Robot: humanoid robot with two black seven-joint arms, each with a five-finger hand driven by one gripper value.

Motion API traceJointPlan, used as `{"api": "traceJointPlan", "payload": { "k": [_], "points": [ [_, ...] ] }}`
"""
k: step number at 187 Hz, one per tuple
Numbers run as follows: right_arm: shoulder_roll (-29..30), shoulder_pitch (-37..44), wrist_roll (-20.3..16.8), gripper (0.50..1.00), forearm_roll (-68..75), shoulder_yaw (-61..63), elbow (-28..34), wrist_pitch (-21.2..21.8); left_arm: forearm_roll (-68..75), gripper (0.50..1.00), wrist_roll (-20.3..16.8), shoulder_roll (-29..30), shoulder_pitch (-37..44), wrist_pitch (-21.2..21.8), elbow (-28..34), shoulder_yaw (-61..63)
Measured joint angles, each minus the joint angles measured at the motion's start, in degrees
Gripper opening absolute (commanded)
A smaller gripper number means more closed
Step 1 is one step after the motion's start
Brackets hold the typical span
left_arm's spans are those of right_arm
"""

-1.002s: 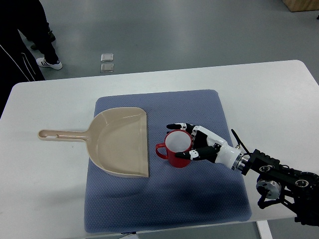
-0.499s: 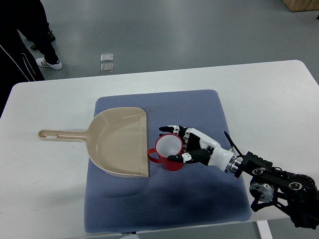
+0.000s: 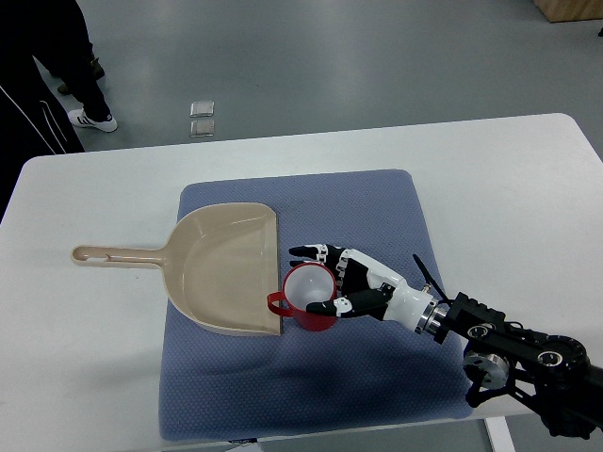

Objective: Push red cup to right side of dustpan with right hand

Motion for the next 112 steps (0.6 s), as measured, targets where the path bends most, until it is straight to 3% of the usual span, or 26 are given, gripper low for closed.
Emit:
{"api": "traceJointPlan", "payload": {
  "k": [112],
  "points": [
    [-1.02,0.83,0.00,0.934,0.06,-0.33,0.27,0.64,0.00,1.000,-0.02,0.00,-0.03,0.00,-0.03,0.00]
  ]
}}
